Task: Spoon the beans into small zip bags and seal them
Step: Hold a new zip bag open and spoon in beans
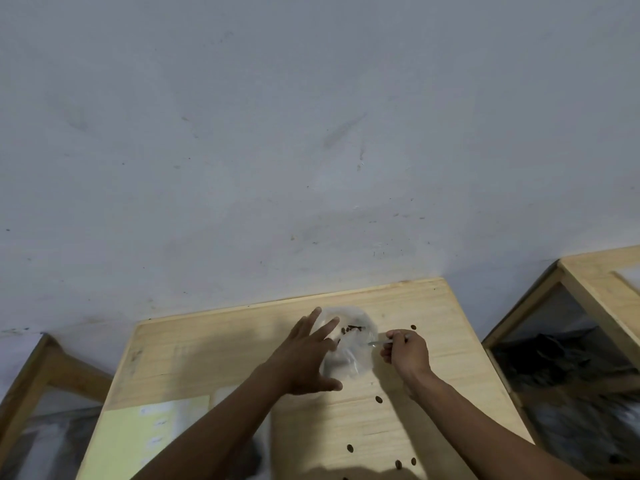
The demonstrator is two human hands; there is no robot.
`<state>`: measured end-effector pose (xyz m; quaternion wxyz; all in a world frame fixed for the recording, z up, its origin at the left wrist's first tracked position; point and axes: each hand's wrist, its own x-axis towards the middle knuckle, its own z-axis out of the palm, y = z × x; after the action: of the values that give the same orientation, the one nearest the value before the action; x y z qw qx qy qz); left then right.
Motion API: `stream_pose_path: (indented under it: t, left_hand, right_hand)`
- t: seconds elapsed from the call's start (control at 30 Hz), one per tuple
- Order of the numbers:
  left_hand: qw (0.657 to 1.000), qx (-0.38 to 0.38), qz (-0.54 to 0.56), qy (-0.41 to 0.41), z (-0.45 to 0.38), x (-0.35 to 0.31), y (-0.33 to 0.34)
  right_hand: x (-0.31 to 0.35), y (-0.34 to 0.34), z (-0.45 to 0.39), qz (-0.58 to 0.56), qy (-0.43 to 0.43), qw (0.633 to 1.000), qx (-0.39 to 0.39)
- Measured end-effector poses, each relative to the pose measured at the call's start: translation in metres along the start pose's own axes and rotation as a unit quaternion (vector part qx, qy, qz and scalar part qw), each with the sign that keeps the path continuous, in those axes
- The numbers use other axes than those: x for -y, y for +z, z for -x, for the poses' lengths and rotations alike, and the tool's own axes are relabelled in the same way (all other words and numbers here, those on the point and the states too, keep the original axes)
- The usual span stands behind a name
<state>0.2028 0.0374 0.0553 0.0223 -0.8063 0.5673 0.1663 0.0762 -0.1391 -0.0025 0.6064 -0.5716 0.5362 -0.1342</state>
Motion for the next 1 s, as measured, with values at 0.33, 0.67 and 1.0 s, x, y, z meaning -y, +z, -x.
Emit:
stream_pose_path:
  t: [0.33, 0.67, 1.0]
  left_hand:
    - [0.997, -0.025, 0.074, -0.006, 0.006, -0.004, -0.007]
    - [0.976, -0.113, 0.188, 0.007, 0.019, 0.003, -0.001]
    - [0.971, -0.120, 0.205, -0.011, 0.023, 0.002, 0.003]
  right_hand:
    - [0.013, 0.001, 0.005, -0.296, 0.155, 0.942, -0.022]
    - [0.032, 0.011, 0.010, -0.324, 0.068, 0.944, -0.010]
    - [0.031, 0.010, 0.016, -0.333, 0.072, 0.939, 0.038]
